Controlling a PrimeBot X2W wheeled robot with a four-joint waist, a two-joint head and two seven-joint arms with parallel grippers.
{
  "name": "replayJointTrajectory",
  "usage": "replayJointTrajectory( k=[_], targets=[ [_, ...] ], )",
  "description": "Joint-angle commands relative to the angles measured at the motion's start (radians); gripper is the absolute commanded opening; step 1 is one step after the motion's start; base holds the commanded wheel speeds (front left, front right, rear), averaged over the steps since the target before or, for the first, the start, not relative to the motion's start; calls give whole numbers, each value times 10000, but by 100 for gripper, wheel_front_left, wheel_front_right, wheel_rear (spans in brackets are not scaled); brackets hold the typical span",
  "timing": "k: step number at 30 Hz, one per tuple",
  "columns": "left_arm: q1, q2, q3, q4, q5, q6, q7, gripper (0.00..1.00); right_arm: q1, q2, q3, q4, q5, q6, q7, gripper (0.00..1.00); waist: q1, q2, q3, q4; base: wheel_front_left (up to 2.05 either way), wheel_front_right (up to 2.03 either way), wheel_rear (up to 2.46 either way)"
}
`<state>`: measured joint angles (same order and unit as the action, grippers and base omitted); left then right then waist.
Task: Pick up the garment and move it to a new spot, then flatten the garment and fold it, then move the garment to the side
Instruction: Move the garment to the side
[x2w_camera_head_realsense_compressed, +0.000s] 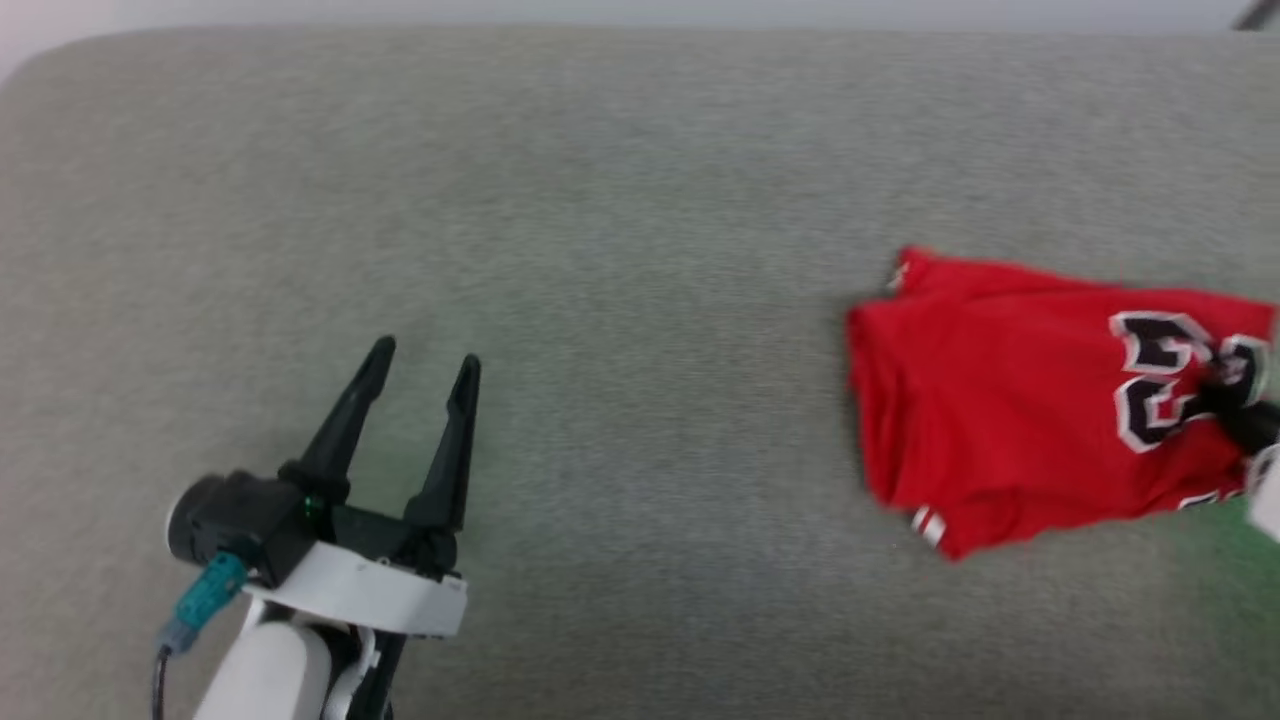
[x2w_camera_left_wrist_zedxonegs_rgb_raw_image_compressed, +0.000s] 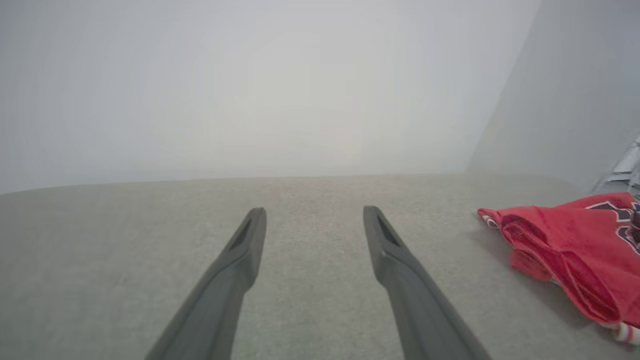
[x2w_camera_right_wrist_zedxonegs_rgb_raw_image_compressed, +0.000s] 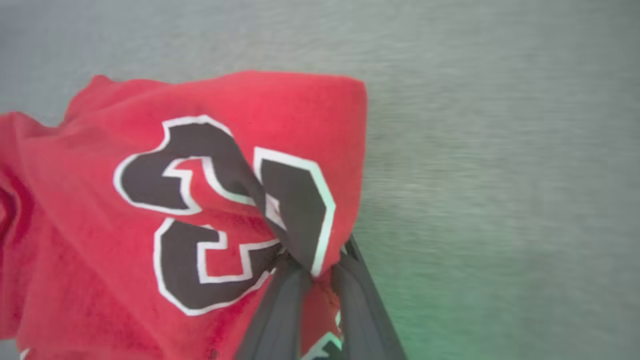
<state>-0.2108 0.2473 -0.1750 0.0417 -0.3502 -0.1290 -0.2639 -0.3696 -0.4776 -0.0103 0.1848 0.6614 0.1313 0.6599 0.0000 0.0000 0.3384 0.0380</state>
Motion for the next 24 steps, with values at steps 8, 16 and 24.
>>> replayJointTrajectory(
  k=[8, 16, 24],
  targets=[
    [-1941, 1075, -1043, -357, -119, -24, 2, 100, -267, -390, -1707, 579, -357, -11, -1077, 0, 0, 0, 791, -1904, 0, 0, 0],
    [-3767, 1788, -1945, -316, -136, -22, 1, 100, -1253, -598, -2313, 1277, -1364, -11, -1666, 0, 0, 0, 1741, -2479, 0, 0, 0],
    [-5449, 2106, -2572, -420, -149, -22, 1, 100, -3105, -923, -3241, 2596, -3030, -11, -2624, 0, 0, 0, 2744, -2568, 0, 0, 0]
  ],
)
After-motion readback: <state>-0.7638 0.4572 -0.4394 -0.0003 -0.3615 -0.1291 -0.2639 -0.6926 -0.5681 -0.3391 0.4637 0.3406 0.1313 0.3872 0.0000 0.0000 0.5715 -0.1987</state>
